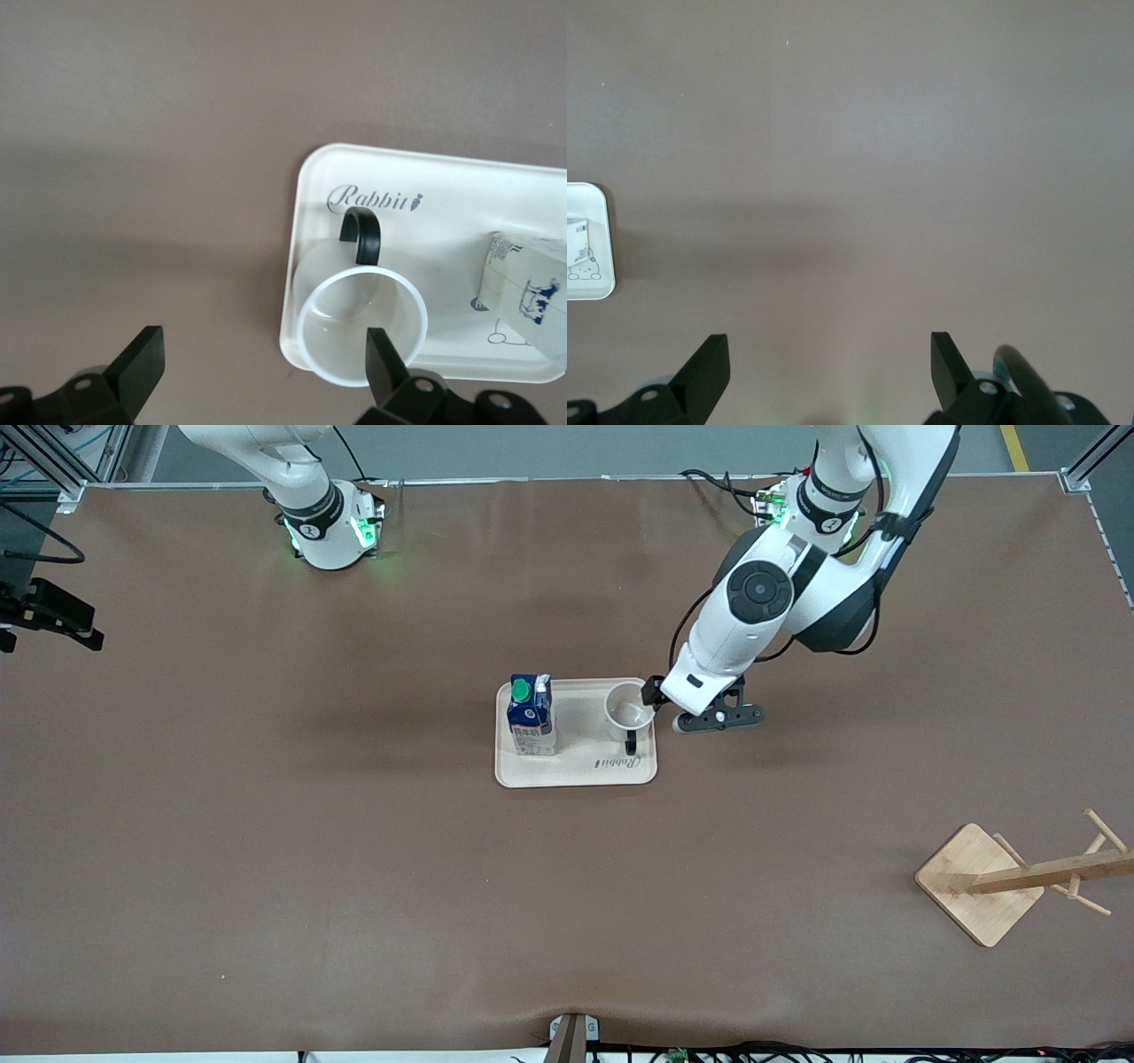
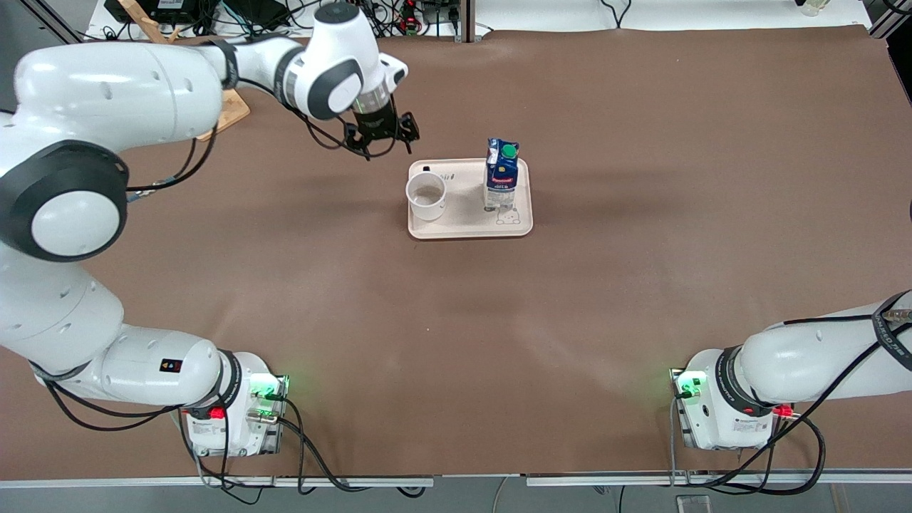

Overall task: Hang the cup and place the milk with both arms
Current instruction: 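Reach the left gripper down to the white mug's rim on the tray, then grasp the mug rim with the left gripper while the right gripper reaches the carton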

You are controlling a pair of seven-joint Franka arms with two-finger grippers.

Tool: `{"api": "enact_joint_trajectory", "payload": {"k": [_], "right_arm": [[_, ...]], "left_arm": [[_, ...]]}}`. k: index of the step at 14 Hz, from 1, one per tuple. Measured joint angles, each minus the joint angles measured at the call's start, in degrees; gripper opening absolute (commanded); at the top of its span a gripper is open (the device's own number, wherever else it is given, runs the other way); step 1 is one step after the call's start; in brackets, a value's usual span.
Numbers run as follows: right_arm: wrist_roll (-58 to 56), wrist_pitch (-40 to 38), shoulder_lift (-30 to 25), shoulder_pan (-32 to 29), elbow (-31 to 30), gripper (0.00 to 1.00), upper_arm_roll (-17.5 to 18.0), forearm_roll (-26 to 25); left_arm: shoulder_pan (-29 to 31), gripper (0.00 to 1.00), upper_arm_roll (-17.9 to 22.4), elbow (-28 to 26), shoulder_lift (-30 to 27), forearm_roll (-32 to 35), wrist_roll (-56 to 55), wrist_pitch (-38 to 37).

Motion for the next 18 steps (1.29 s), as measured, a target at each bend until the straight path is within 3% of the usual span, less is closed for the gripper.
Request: {"api": "enact_joint_trajectory", "payload": {"k": [3, 6, 8, 10, 18], "right_arm": [[-0.06, 0.03, 0.30, -0.19, 0.00, 1.00, 0.05, 0.00], [-0.14, 0.06, 0.78, -0.18, 0.00, 1.00, 0.27, 0.00], [-0.14, 0.68, 1.05, -0.19, 0.00, 1.00, 0.24, 0.00], [-0.19, 2.86, 1.73, -0.17, -0.05, 1.00, 0.38, 0.14], [-0.20, 4.75, 5.21, -0.08, -0.10, 1.00, 0.87, 0.48]], "left_arm": [[-1.86, 0.87, 0.01, -0.22, 4.54, 2.43, -2.49, 3.06], [-2.52, 0.85, 0.01, -0.18, 7.31, 3.26, -2.62, 4.59], [-2.56, 0.71, 0.01, -0.14, 8.36, 3.99, -2.62, 6.15], [-2.87, 0.65, 0.01, -0.12, 9.50, 5.58, -2.84, 7.02], [-3.41, 0.06, 0.01, 0.48, 11.53, 6.90, -3.70, 7.48]]}}
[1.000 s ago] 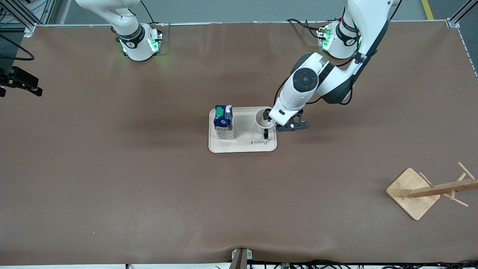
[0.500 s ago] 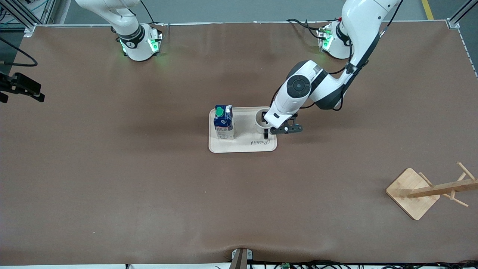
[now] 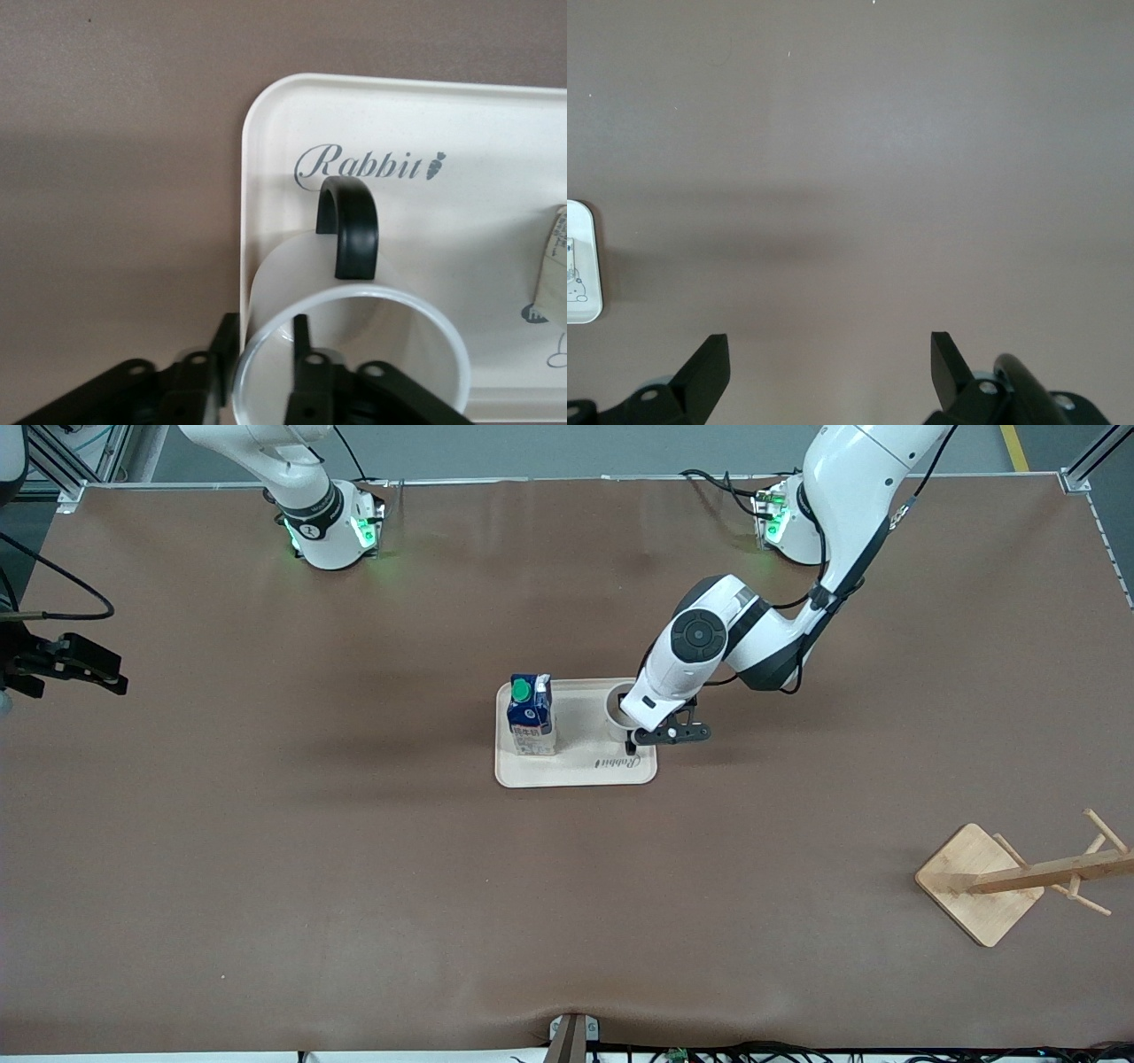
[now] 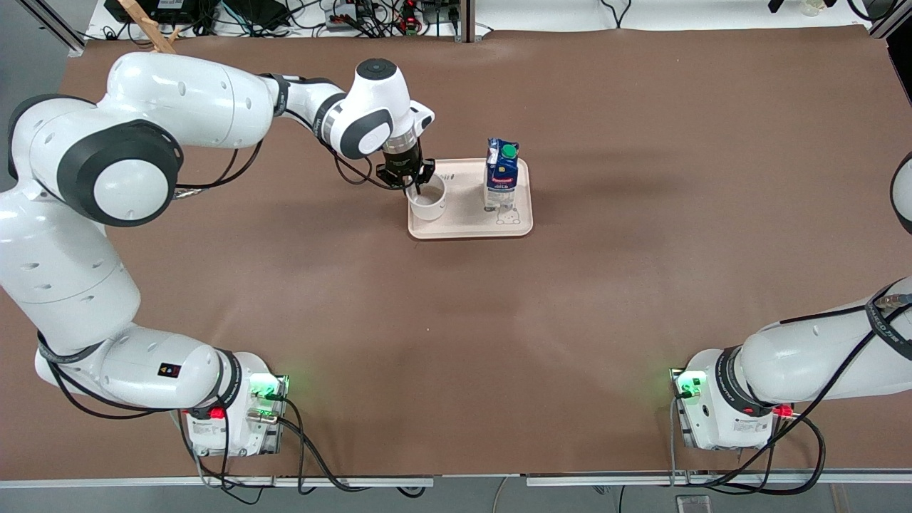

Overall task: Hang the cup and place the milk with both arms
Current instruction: 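Grasp the mug rim with the left gripper while the right gripper reaches the carton, then carry the mug to the stand while the right gripper grasps the carton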

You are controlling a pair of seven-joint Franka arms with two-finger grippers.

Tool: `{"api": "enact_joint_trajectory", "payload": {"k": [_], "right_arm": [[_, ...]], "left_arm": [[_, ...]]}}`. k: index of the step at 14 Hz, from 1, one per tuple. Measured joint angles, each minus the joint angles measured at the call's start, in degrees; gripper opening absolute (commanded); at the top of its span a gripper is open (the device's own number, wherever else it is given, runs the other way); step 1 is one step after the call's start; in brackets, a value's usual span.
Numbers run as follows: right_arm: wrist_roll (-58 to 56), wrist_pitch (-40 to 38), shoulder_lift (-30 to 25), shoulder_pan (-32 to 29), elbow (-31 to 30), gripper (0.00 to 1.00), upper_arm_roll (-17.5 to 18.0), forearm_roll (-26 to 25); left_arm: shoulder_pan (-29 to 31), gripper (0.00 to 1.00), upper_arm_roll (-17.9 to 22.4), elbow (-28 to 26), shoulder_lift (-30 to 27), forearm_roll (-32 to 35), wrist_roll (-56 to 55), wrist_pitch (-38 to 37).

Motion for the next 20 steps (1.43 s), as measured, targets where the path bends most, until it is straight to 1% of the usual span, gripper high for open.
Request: {"api": "enact_joint_trajectory", "payload": {"k": [1, 4, 7, 9, 11, 12, 14, 16, 18, 20], "right_arm": [[0.00, -0.04, 0.31, 0.11, -0.08, 1.00, 0.07, 0.11], [0.01, -0.29, 1.02, 1.70, -1.27, 1.00, 0.43, 0.50], [0.05, -0.37, 2.14, 3.49, -1.98, 1.00, 0.56, 2.26], [0.17, -0.36, 2.50, 5.34, -3.03, 1.00, 0.60, 2.76], [2.37, -0.27, 2.83, 7.79, -3.18, 1.00, 0.65, 3.49], [4.22, -0.27, 2.98, 8.98, -3.22, 1.00, 0.69, 4.82], [9.56, 0.25, 3.36, 11.56, -3.42, 1.00, 0.76, 6.83], [14.63, 2.18, 4.07, 14.73, -3.79, 1.00, 0.84, 7.38], [17.52, 4.08, 5.59, 18.47, -4.05, 1.00, 0.91, 7.44], [18.91, 8.67, 7.90, 22.77, -4.36, 1.00, 0.96, 7.57]], "left_arm": [[-0.01, 0.00, 0.00, 0.01, 0.01, 0.00, 0.00, 0.00], [-0.14, 0.00, 0.00, 0.66, 0.23, 0.04, -0.01, 0.13], [-0.15, 0.00, 0.03, 2.82, 0.52, 0.05, -0.01, 0.09], [0.02, 0.00, 0.08, 4.62, 0.51, 0.05, -0.01, -1.19], [0.42, 0.00, 0.12, 7.79, 0.06, 0.21, -0.01, -6.11], [0.61, 0.00, 0.13, 9.61, -0.58, 0.26, -0.01, -8.90], [1.20, 0.00, 0.21, 13.11, -2.35, 0.40, 0.37, -14.25], [2.61, 0.00, 0.41, 17.05, -3.96, 0.47, 2.82, -20.12], [5.73, 0.00, 0.56, 20.97, -5.17, 0.59, 6.72, -24.82], [10.34, 0.00, 0.67, 24.23, -6.42, 0.63, 12.08, -28.00]]}}
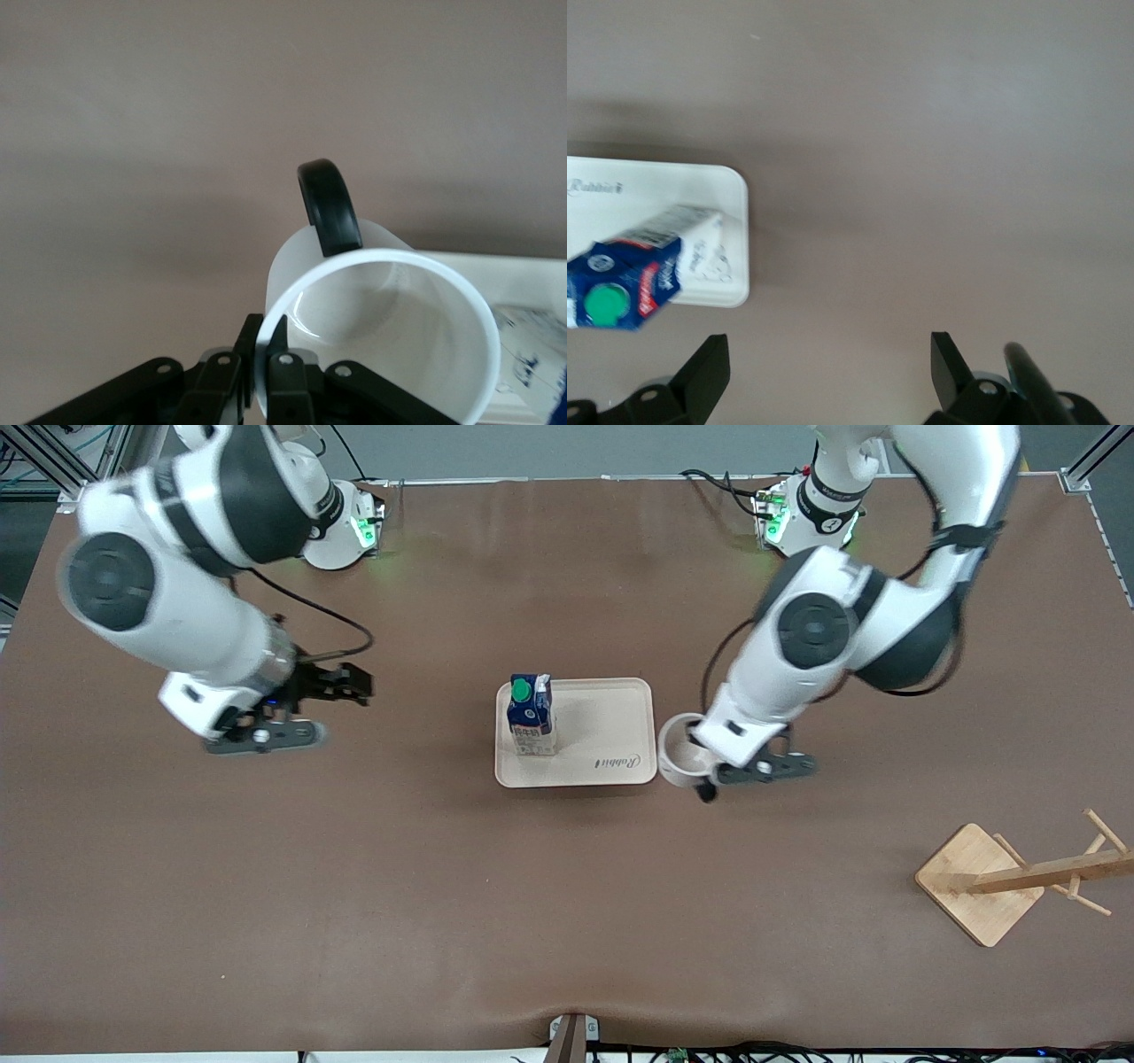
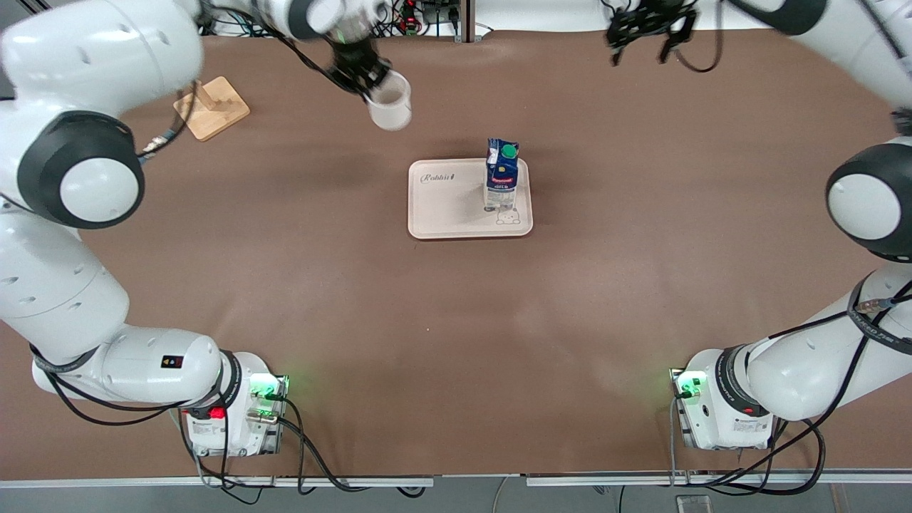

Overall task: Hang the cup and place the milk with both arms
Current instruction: 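Carry the mug to the stand while the right gripper grasps the carton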

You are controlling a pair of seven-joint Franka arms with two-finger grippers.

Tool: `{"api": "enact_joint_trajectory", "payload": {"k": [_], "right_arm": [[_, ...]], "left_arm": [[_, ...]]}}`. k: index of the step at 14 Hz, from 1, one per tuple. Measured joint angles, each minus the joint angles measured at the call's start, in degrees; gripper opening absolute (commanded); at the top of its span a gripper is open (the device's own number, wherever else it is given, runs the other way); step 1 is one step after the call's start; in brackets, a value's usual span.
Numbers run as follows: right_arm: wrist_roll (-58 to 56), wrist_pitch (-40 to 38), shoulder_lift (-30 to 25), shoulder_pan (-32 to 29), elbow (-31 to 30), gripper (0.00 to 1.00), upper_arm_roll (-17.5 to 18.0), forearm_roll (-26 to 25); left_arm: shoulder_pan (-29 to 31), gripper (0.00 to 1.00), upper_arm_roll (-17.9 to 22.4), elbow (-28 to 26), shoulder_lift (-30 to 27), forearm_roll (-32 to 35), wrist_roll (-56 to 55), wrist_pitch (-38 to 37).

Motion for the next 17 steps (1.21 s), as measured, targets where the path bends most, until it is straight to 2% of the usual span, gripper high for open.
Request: {"api": "enact_joint_trajectory", "payload": {"k": [5, 10, 13, 17], "right_arm": [[11.85, 7.20, 4.71, 7.71, -0.11, 1.00, 0.06, 6.22], [17.61, 8.67, 7.47, 11.83, -0.75, 1.00, 0.05, 6.67], [22.11, 15.53, 8.39, 14.78, -4.42, 1.00, 0.07, 6.82], [24.88, 17.32, 8.77, 16.74, -6.05, 1.00, 0.06, 7.04]], "left_arm": [[9.85, 0.00, 0.13, 1.72, -2.93, 0.02, 7.91, -3.02], [17.94, 0.00, 0.20, 1.77, -4.87, 0.10, 19.75, -3.42], [22.97, 0.00, 0.22, 1.81, -6.31, 0.10, 28.79, -3.48], [25.80, 0.00, 0.24, 2.94, -6.93, 0.12, 33.46, -6.03]]}}
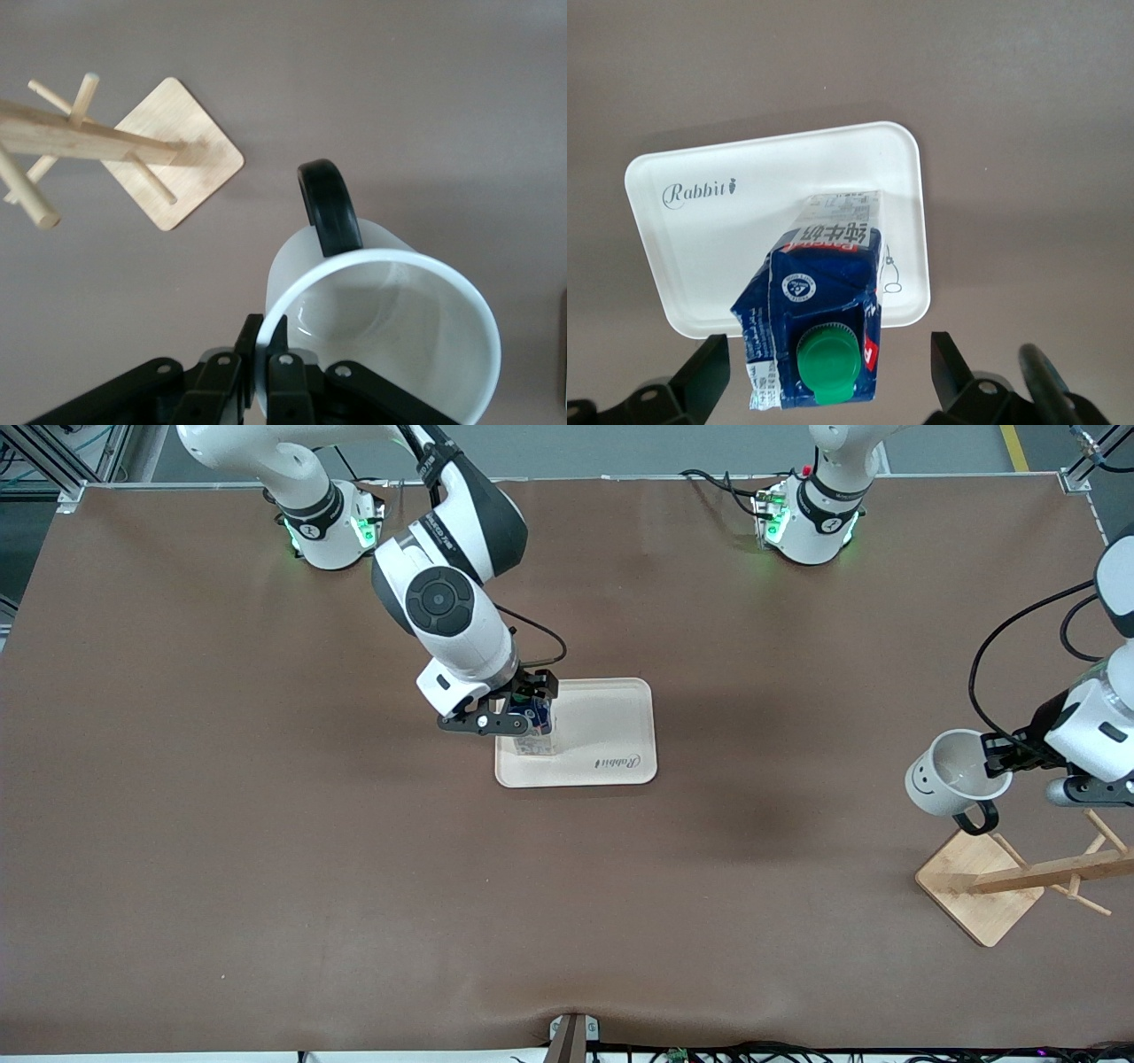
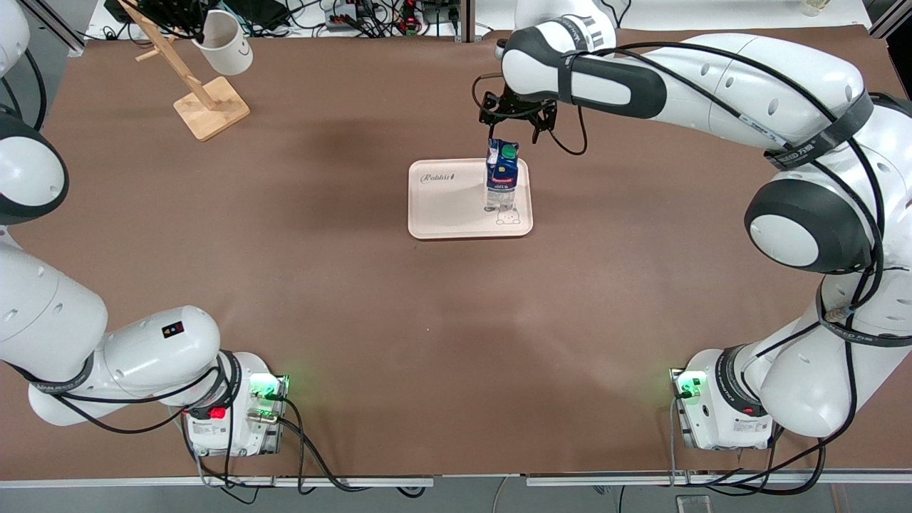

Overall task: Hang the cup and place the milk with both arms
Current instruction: 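Carry the mug to the stand while the right gripper grasps the carton, then lift the carton away with the right gripper while the left gripper hangs the mug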

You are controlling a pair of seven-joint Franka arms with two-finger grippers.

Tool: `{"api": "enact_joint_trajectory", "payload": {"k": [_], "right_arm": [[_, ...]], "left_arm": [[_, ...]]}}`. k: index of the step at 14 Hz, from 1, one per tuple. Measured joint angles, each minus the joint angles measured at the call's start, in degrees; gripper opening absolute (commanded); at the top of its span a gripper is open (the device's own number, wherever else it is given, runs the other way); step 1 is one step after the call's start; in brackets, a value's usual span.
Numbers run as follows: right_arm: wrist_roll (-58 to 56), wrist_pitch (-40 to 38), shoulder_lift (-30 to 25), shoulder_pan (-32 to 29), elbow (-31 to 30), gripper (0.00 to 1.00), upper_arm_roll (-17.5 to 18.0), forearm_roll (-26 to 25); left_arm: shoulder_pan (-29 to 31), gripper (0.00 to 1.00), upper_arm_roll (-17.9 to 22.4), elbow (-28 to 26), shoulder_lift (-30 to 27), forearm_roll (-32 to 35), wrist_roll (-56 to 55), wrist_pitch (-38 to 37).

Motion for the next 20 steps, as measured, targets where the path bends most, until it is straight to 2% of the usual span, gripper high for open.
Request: {"api": "enact_joint_trajectory", "payload": {"k": [4, 10, 11, 12, 13, 14, 20], "right_arm": [[0.83, 1.13, 0.49, 0.73, -0.19, 1.00, 0.00, 0.07], [1.35, 6.57, 1.50, 2.40, -2.92, 1.00, -0.01, 0.08], [1.65, 7.79, 1.53, 2.78, -3.69, 0.77, -0.02, 0.08], [2.31, 8.51, 1.53, 3.18, -4.25, 0.26, -0.01, 0.08], [3.35, 8.68, 1.53, 3.54, -4.53, 0.03, -0.01, 0.08], [4.91, 8.68, 1.52, 3.85, -4.59, 0.00, -0.02, 0.08], [8.27, 6.88, 1.14, 3.70, -3.86, 0.00, -1.24, 0.08]], "left_arm": [[1.65, 0.00, 0.02, 1.69, -0.03, 2.38, 6.14, -2.19], [8.44, 0.00, 0.13, 1.86, 0.34, 2.46, 20.41, -2.19], [8.78, 0.00, 0.13, 2.15, 0.62, 2.46, 22.01, -2.15], [8.82, 0.00, 0.11, 2.72, 0.98, 2.46, 23.45, -2.14], [8.78, 0.00, 0.07, 3.37, 1.45, 2.46, 24.88, -2.14], [8.78, 0.00, 0.05, 3.97, 1.98, 2.46, 26.33, -2.14], [9.55, 0.00, 0.08, 5.87, 4.33, 2.46, 31.39, -0.71]]}}
